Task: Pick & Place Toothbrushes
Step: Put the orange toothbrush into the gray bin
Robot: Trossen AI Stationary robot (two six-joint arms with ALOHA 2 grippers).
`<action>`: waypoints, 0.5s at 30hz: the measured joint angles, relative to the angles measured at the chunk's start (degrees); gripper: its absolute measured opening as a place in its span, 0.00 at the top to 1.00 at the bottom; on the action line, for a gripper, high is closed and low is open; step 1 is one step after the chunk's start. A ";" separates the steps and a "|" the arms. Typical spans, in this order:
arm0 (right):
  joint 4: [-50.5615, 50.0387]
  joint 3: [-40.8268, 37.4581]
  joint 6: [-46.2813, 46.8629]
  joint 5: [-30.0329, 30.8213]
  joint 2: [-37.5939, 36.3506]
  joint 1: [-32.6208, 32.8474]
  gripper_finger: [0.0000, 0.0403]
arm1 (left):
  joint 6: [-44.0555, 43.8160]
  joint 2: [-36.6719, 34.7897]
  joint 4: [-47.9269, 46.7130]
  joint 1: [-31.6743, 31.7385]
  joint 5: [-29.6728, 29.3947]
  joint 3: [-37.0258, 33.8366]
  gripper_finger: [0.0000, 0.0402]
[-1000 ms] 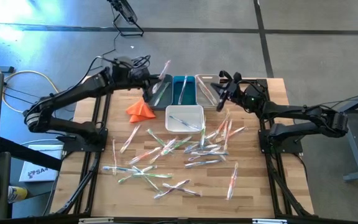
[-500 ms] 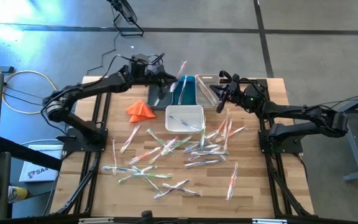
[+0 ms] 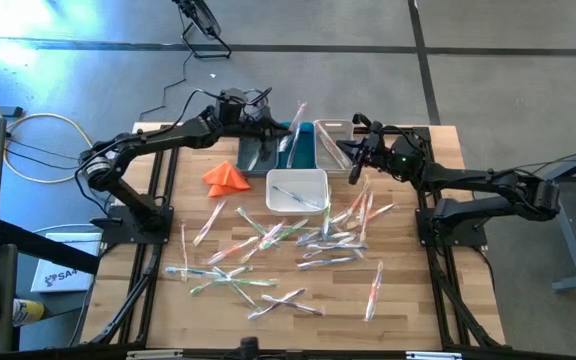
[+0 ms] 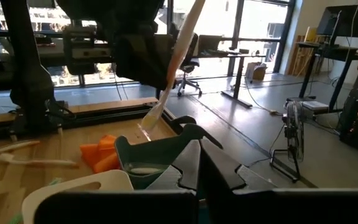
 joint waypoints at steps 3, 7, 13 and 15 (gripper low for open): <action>0.42 0.00 3.39 -0.87 0.33 0.02 0.93 | -0.04 0.00 0.16 -0.25 0.71 -0.93 0.97; 0.34 0.04 7.20 -1.26 2.80 0.02 0.82 | -0.37 0.00 1.81 -1.98 0.64 -2.99 0.97; 11.12 0.03 9.64 -6.30 10.86 0.02 0.71 | -0.42 0.00 5.56 -5.13 0.06 -4.47 0.97; 17.40 0.04 10.82 -9.07 13.95 0.04 0.69 | -0.36 0.00 5.90 -5.84 -0.89 -4.47 0.97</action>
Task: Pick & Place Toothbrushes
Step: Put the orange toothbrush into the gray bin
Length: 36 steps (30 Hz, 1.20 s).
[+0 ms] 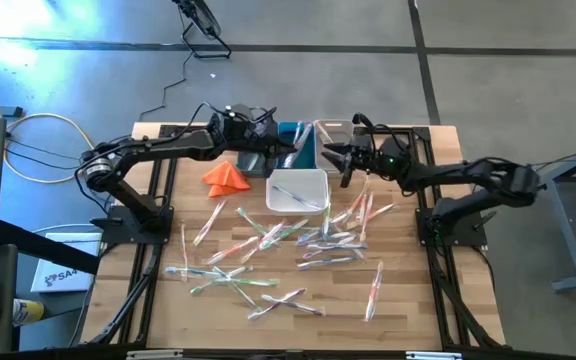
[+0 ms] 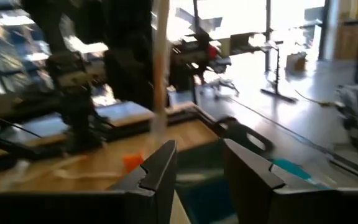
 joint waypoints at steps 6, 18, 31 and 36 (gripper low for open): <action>14.27 0.00 1.17 -1.80 7.06 0.66 0.67 | -0.24 0.00 0.21 -0.21 -0.21 0.00 0.97; 16.67 7.43 0.51 -0.66 15.94 5.21 0.67 | -1.64 0.00 -1.50 -0.97 -0.40 0.00 0.97; 15.79 9.81 -1.00 0.12 16.98 5.62 0.69 | -1.70 0.00 -1.80 -1.81 -0.27 0.02 0.97; 16.65 9.81 -1.00 0.12 16.98 5.62 0.71 | -1.70 -0.02 -1.85 -1.81 -0.20 0.02 0.97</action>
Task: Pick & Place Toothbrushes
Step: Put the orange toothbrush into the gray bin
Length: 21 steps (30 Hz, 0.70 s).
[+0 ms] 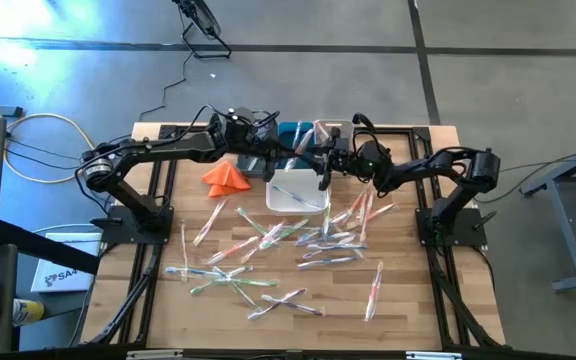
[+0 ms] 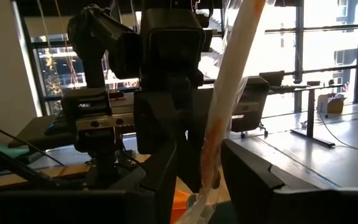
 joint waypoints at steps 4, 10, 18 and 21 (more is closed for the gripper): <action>0.02 0.00 0.00 -0.02 0.00 0.00 0.74 | -0.09 0.20 -0.08 -0.24 -0.05 0.00 0.97; 0.07 0.00 -0.01 0.15 0.00 0.00 0.78 | -0.07 0.24 -0.11 -0.60 -0.22 0.00 0.97; 0.46 0.00 0.00 0.20 0.00 0.00 0.88 | -0.15 0.26 0.61 -0.65 0.16 0.02 0.97; 0.46 0.00 0.00 0.17 0.00 0.00 0.92 | -0.26 0.26 0.70 -0.66 0.22 0.02 0.97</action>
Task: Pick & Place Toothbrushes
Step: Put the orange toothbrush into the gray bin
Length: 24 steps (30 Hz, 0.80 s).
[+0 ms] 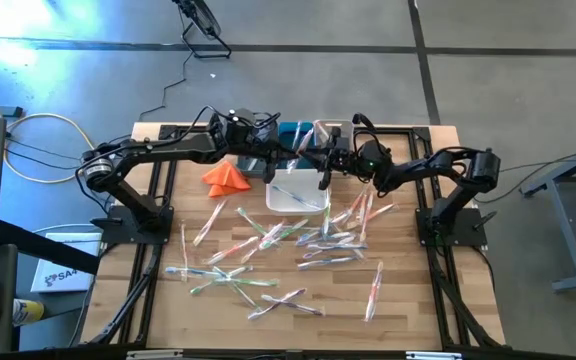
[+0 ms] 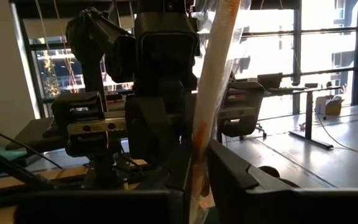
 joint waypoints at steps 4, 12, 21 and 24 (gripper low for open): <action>-0.02 0.00 0.01 -0.02 0.00 0.00 0.97 | -0.18 0.02 -0.04 0.00 0.00 -0.01 0.97; -0.48 0.00 0.59 -0.02 0.00 0.00 0.98 | -0.28 0.07 -0.34 0.00 -0.02 0.00 0.97; -0.52 0.00 0.61 -0.01 0.00 0.02 0.98 | -1.55 0.09 -0.50 0.00 -0.07 0.00 0.87; -0.48 0.00 0.61 -0.01 -0.02 0.02 0.99 | -1.53 0.09 -0.52 0.00 -0.17 0.00 0.83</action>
